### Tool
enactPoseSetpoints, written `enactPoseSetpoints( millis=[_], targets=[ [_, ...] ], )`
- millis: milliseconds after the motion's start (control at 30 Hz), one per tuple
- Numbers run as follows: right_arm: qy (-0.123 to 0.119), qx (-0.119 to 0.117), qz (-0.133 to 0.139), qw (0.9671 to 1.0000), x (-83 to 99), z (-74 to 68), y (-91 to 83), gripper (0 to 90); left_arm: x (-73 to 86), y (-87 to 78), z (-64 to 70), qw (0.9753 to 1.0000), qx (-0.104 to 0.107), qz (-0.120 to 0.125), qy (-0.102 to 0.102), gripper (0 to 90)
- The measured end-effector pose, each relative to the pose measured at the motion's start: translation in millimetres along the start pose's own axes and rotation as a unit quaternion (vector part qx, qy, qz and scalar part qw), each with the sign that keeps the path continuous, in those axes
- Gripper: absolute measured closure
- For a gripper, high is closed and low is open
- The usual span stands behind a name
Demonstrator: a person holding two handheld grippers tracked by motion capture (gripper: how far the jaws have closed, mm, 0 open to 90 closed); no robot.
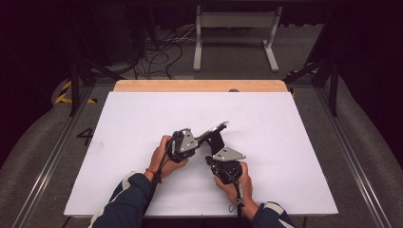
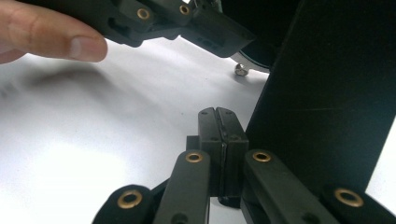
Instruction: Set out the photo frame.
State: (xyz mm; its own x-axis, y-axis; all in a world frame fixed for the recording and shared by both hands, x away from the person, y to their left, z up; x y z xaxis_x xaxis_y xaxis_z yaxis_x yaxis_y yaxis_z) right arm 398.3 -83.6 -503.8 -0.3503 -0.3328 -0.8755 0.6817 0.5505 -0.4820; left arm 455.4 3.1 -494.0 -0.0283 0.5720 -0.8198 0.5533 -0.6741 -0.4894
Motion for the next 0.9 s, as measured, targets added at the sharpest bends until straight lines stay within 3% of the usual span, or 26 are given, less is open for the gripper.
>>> enactPoseSetpoints(
  millis=[367,700,800,900],
  targets=[
    [0.005,-0.017,-0.023,0.9996,6.7,5.0,-1.0,90.0,4.0,-9.6,6.2,0.9998,0.001,-0.014,0.010,78.9],
    [-0.001,-0.018,-0.025,0.9995,8.3,9.1,-1.2,90.0,4.0,-10.1,5.6,0.9993,0.021,0.012,-0.029,77.0],
    [-0.002,-0.019,-0.023,0.9996,7.5,9.5,-1.6,90.0,1.3,-14.0,5.1,0.9989,0.022,0.027,-0.031,75.2],
    [-0.001,-0.016,-0.021,0.9997,6.8,11.6,-2.7,90.0,-2.4,-20.3,6.2,0.9990,0.026,0.033,-0.017,75.3]
  ],
)
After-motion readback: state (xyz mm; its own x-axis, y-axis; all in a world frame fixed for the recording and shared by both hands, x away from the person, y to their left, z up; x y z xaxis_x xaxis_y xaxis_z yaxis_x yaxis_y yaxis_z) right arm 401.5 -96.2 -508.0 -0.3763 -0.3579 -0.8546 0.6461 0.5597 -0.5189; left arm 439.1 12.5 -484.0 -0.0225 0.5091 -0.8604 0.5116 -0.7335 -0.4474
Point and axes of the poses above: each handheld gripper's, and its own axes: y roughly forward along the jaws, x roughly out of its underside, z roughly to its right, the point moved 9 cm from there along y, roughly forward along the jaws, and after that the axes turned 6 degrees about z, right-handed, at the moved point
